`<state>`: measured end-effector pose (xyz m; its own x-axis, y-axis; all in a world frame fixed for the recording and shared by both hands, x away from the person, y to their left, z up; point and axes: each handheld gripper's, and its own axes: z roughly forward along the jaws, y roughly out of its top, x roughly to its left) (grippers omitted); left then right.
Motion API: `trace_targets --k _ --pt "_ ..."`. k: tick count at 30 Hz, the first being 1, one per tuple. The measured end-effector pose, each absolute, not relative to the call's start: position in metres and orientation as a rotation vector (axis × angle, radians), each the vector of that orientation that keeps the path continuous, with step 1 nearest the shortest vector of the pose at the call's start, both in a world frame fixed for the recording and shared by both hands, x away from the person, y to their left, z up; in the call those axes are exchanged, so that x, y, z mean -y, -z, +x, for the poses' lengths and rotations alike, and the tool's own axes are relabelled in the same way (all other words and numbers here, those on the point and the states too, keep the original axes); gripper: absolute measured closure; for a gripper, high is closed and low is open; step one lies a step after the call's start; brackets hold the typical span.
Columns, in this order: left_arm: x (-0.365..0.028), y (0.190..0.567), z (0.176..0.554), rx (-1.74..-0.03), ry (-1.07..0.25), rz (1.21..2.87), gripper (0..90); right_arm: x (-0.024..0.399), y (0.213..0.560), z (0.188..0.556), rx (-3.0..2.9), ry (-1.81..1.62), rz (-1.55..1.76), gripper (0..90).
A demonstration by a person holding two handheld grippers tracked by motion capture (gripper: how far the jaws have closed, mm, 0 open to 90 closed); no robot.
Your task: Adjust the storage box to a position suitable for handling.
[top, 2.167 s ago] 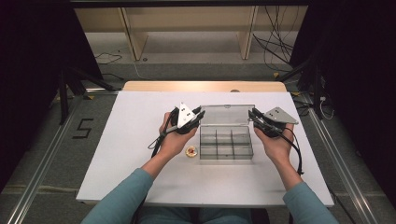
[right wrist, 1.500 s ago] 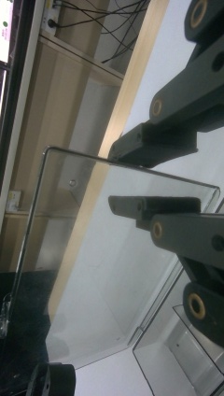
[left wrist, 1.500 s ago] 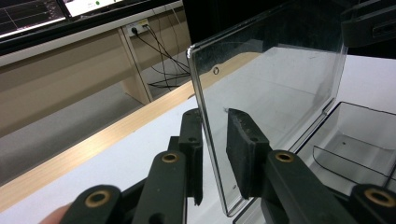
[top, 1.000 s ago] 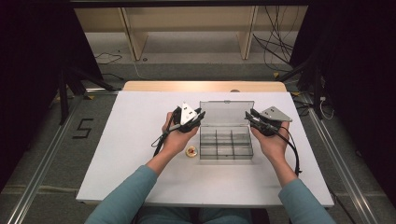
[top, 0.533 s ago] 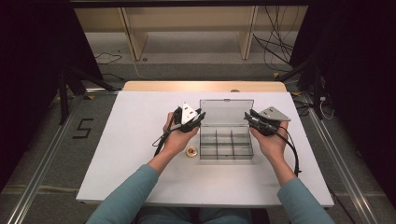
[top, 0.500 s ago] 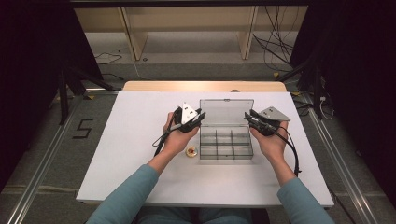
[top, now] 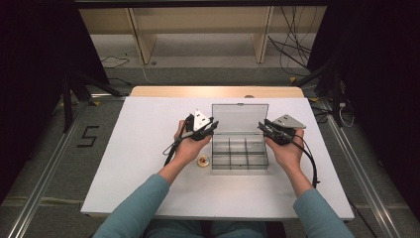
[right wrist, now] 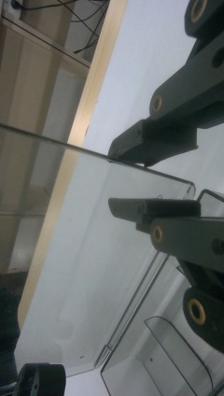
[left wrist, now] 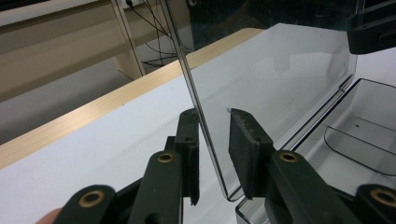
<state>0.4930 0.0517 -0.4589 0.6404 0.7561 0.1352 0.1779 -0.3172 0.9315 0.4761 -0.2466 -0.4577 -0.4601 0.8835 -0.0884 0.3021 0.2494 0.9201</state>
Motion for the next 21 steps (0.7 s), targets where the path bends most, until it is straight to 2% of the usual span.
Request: trace_targets --k 21 --pt "-0.0509 0.4694 0.4953 -0.831 -0.622 1.914 69.8 0.2469 0.4642 0.4761 -1.966 -1.158 1.153 68.0"
